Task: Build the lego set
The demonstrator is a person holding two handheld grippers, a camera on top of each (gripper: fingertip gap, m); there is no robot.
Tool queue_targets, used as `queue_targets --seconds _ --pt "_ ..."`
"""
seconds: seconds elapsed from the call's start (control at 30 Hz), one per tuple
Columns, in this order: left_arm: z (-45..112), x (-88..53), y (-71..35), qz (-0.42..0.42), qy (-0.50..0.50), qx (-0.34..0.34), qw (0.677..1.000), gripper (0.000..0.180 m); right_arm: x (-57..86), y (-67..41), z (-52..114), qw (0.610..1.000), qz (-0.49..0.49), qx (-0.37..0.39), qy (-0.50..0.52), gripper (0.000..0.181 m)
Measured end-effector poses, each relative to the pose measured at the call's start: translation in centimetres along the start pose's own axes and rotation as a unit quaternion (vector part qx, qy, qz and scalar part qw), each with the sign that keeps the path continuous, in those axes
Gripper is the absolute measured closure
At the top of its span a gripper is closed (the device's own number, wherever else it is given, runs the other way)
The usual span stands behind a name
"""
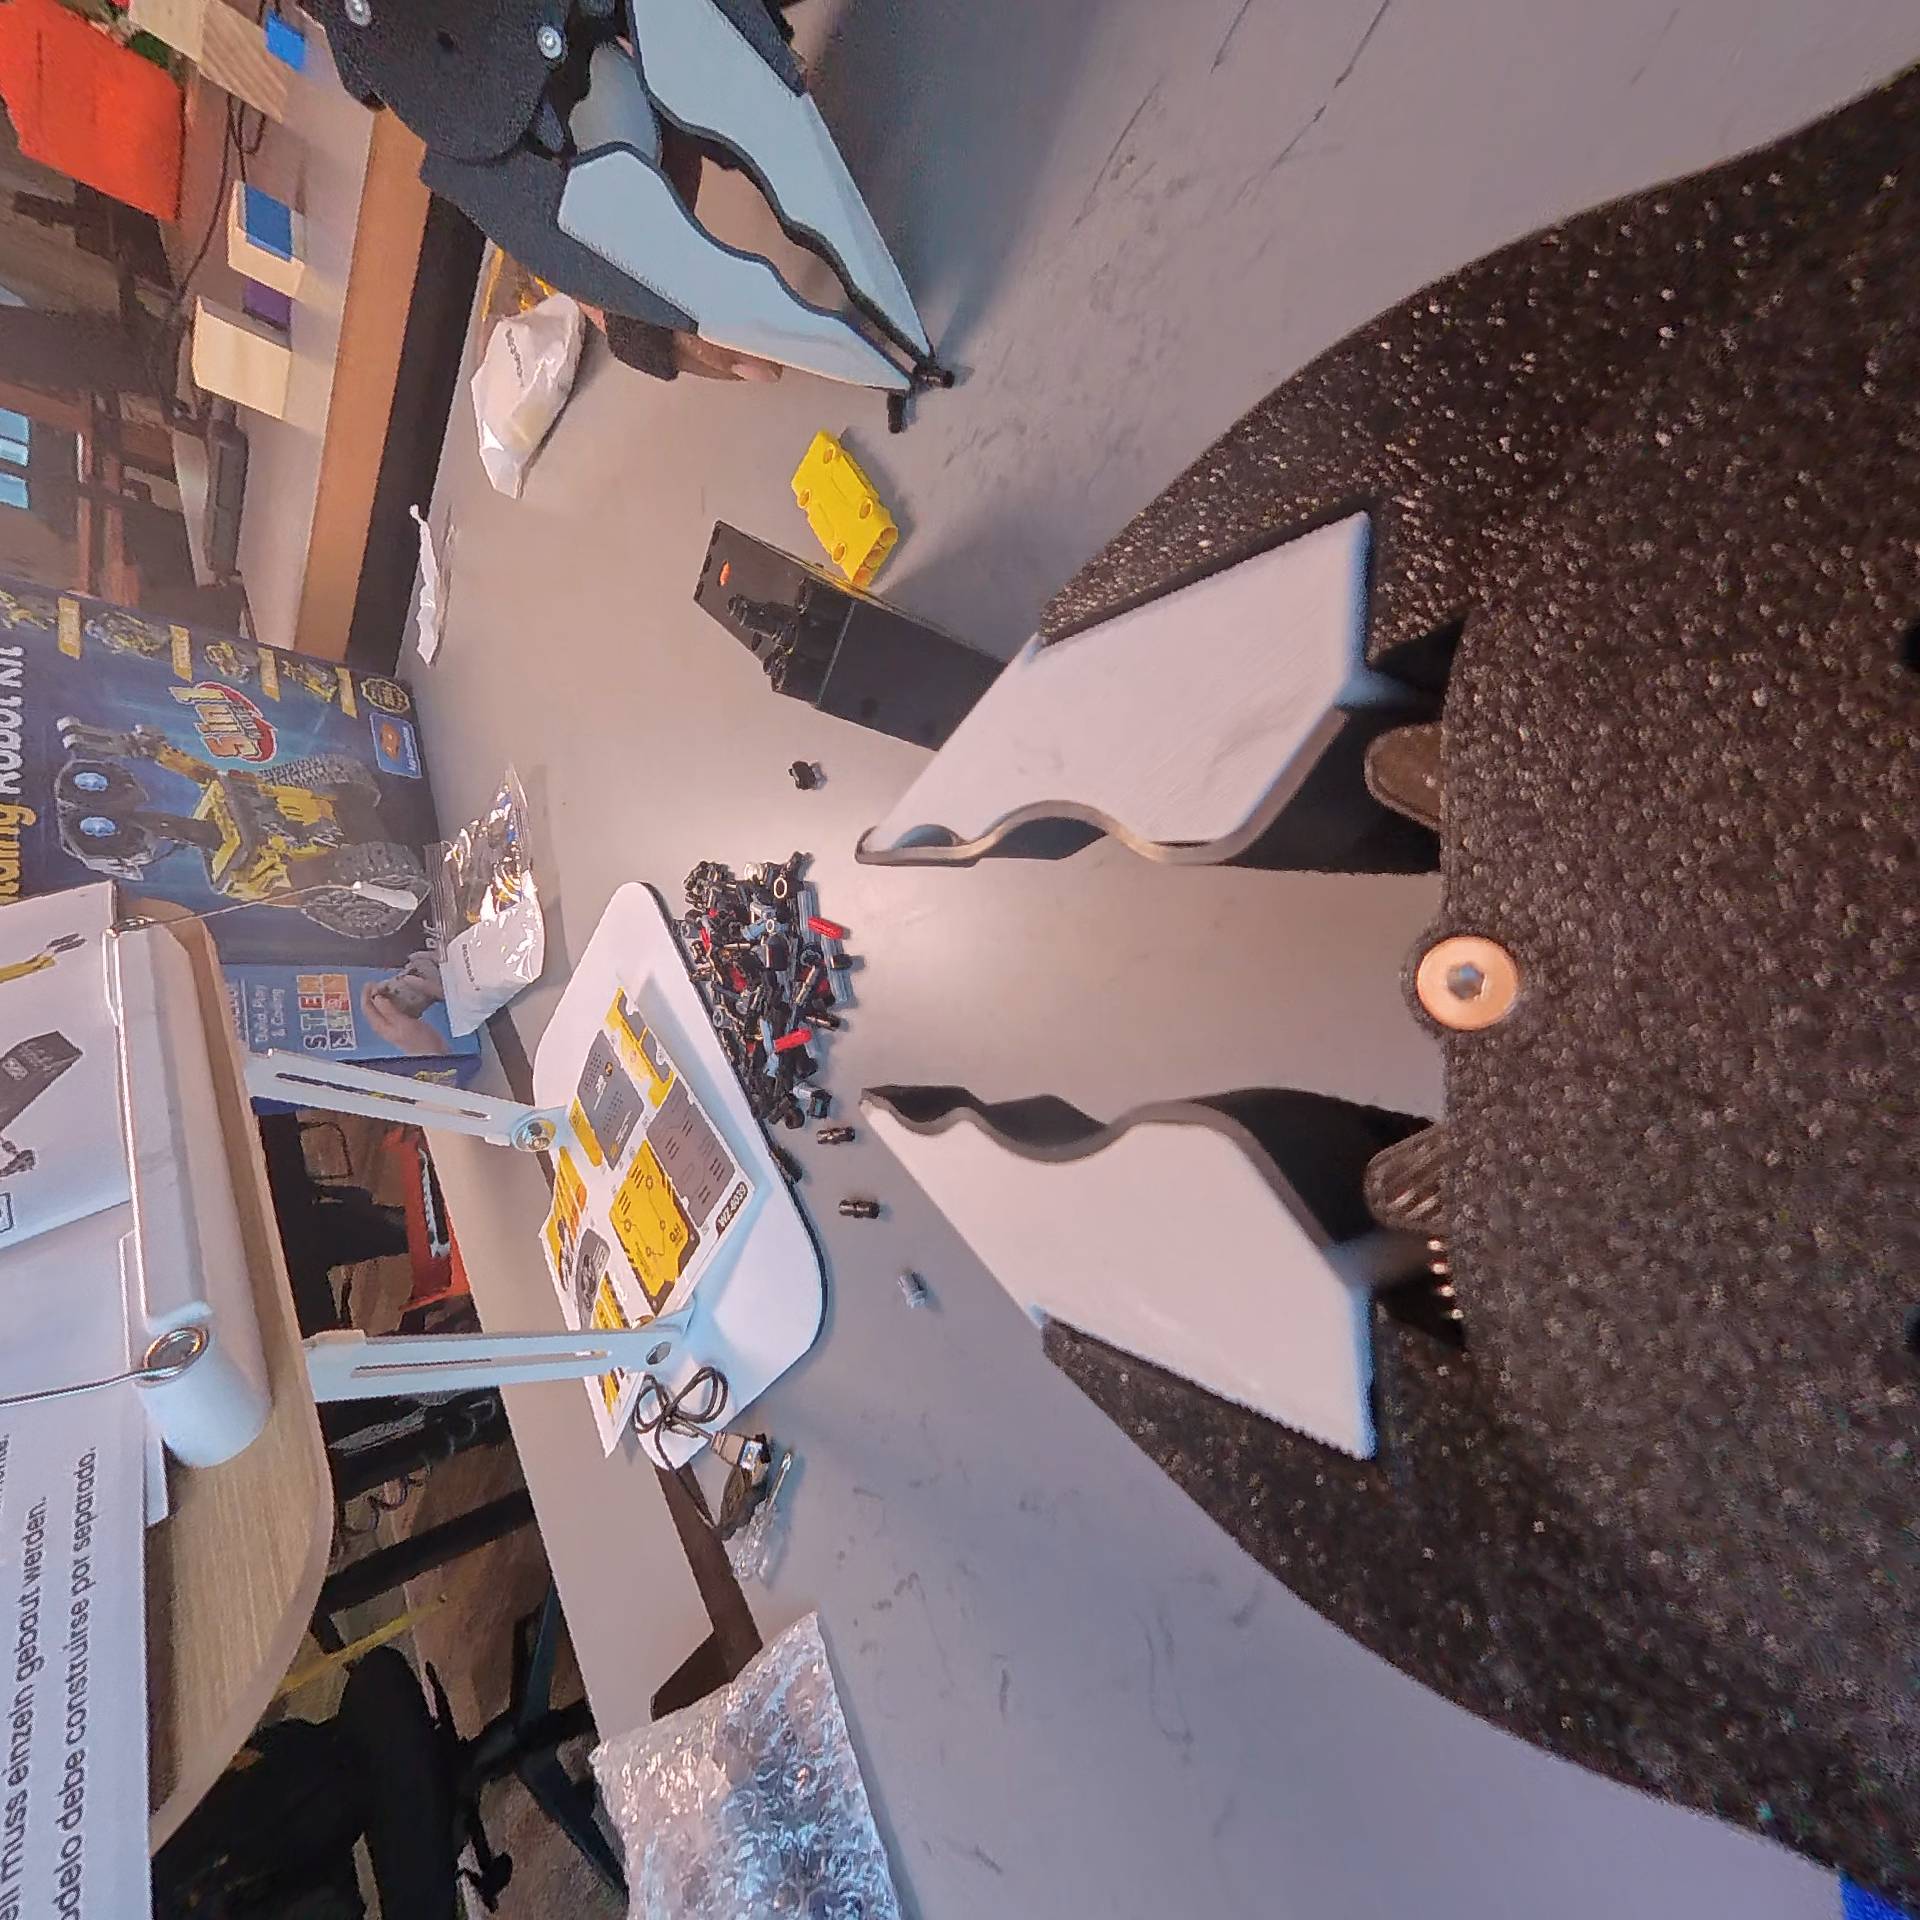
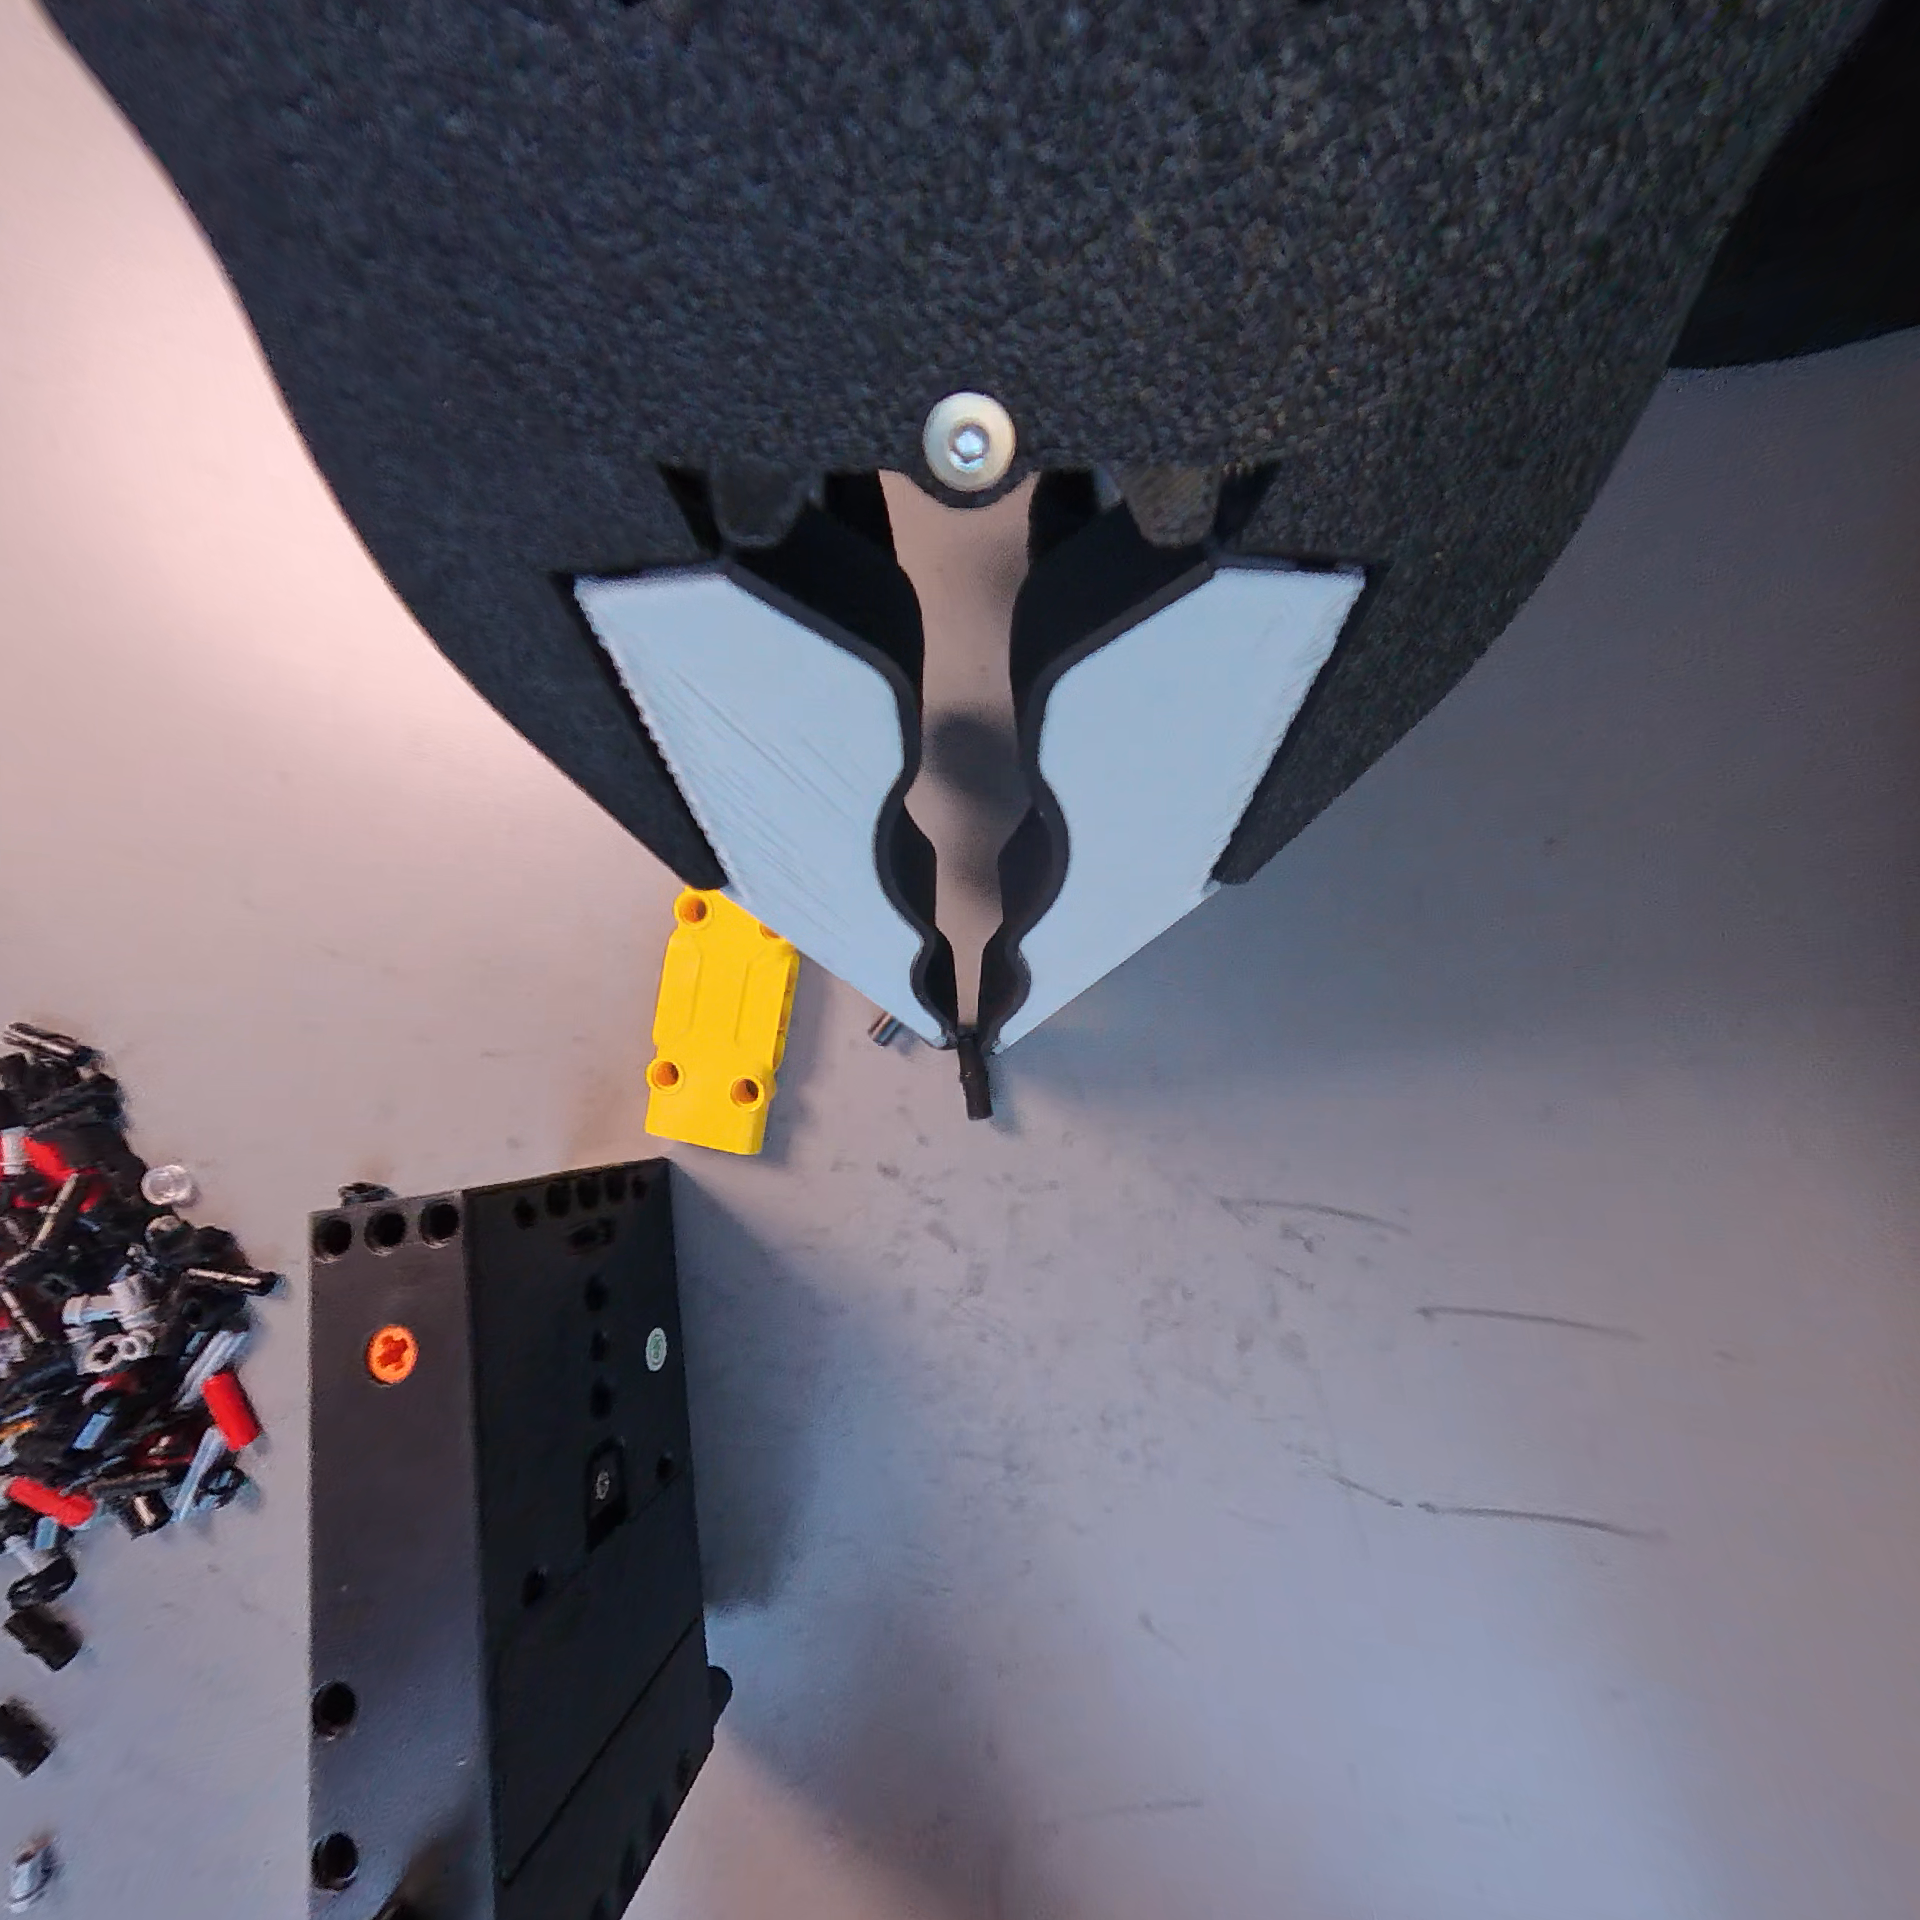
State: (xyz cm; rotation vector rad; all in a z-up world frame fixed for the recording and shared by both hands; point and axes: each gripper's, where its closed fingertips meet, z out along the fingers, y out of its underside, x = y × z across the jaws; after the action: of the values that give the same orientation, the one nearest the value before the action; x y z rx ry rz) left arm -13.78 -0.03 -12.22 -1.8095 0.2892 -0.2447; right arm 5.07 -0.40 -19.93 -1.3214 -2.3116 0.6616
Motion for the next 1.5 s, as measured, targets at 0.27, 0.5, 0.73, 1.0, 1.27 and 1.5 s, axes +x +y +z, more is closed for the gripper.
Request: queue_targets --seconds 0.27,0.5,0.73,1.0,1.27,1.5 --pt "-1.4 -0.3 -1.3 0.011 -0.031 0.018 0.999 0.138 1.1 0.1 0.1 0.999 0.026 0.011 0.04 0.179" --pt "-3.1 -1.2 -3.1 0.029 -0.057 0.032 0.997 0.138 1.8 -2.4 -2.6 0.988 0.062 0.123 0.071 0.165" --pt "-13.0 -9.7 -6.9 0.115 -0.204 -0.075 0.969 0.137 7.5 -4.3 -7.9 0.923 0.132 0.29 0.216 0.158" --pt "-26.4 -20.8 0.5 0.011 -0.205 -0.41 0.889 0.136 10.5 -2.2 -8.6 0.883 0.152 0.322 0.304 0.159" --pt "-28.4 -17.9 12.9 -0.046 -0.027 -0.659 0.75 0.133 11.6 -1.4 -9.3 0.867 0.137 0.313 0.361 0.162" --pt "-27.8 -21.0 14.0 0.025 -0.046 -0.686 0.726 0.177 11.6 -1.4 -9.3 0.867 0.128 0.309 0.37 0.162"
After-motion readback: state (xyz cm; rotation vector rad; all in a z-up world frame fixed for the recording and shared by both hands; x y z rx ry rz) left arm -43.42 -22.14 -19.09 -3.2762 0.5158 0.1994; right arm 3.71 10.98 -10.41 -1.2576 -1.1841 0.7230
